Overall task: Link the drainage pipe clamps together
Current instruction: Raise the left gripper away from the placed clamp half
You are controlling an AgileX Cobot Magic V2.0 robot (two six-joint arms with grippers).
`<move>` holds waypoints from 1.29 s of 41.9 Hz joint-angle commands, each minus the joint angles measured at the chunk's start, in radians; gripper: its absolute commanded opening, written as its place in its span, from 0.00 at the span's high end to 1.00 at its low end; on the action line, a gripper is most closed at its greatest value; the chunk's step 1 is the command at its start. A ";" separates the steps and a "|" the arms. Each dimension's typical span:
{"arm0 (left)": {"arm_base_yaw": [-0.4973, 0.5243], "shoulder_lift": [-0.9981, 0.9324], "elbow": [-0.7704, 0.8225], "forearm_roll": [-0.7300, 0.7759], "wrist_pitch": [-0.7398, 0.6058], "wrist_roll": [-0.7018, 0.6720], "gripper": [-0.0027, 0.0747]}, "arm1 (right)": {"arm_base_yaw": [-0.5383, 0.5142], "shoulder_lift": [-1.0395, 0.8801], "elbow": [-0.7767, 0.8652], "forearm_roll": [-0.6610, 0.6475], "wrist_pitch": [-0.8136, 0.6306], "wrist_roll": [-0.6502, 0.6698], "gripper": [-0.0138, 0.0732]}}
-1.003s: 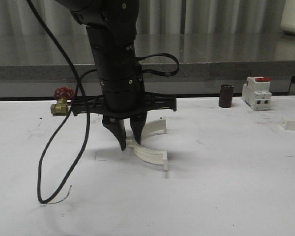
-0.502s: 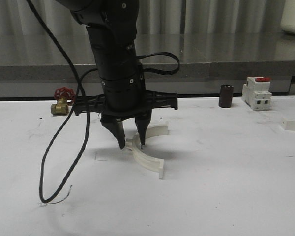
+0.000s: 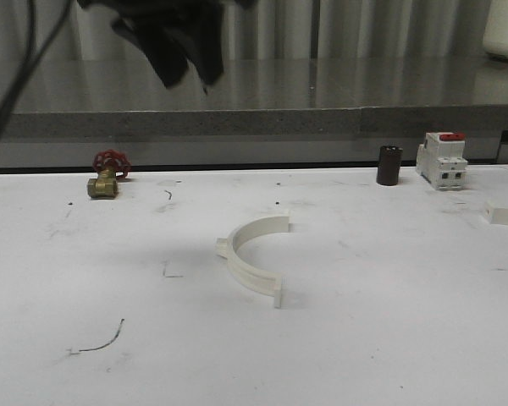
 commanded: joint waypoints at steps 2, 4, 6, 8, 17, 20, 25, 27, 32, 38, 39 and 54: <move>0.046 -0.206 0.059 -0.011 -0.022 0.119 0.61 | -0.005 0.007 -0.035 0.001 -0.055 -0.005 0.38; 0.065 -0.261 0.098 -0.011 -0.026 0.137 0.61 | -0.005 0.007 -0.035 0.001 -0.055 -0.005 0.38; 0.081 -0.325 0.144 -0.011 -0.047 0.145 0.61 | -0.005 0.007 -0.035 0.001 -0.055 -0.005 0.38; 0.097 -0.387 0.209 -0.011 -0.066 0.154 0.61 | -0.005 0.007 -0.035 0.001 -0.055 -0.005 0.38; 0.106 -0.647 0.455 -0.022 -0.105 0.154 0.61 | -0.005 0.007 -0.035 0.001 -0.055 -0.005 0.38; 0.106 -0.726 0.531 -0.040 -0.107 0.154 0.61 | -0.005 0.007 -0.035 0.001 -0.055 -0.005 0.38; 0.106 -0.842 0.645 -0.049 -0.113 0.154 0.61 | -0.005 0.007 -0.035 0.001 -0.055 -0.005 0.38; 0.106 -0.880 0.677 -0.051 -0.111 0.154 0.61 | -0.005 0.007 -0.035 0.002 -0.056 -0.005 0.38; 0.106 -0.968 0.745 -0.055 -0.112 0.154 0.61 | -0.005 0.007 -0.035 0.020 -0.057 -0.005 0.38; 0.106 -1.021 0.770 -0.055 -0.108 0.154 0.61 | -0.005 0.007 -0.035 0.048 -0.060 -0.005 0.38; 0.106 -1.021 0.770 -0.055 -0.108 0.154 0.61 | -0.005 0.007 -0.035 0.048 -0.062 -0.005 0.38; 0.106 -1.024 0.770 -0.055 -0.112 0.154 0.61 | -0.007 0.245 -0.199 -0.071 0.116 0.034 0.38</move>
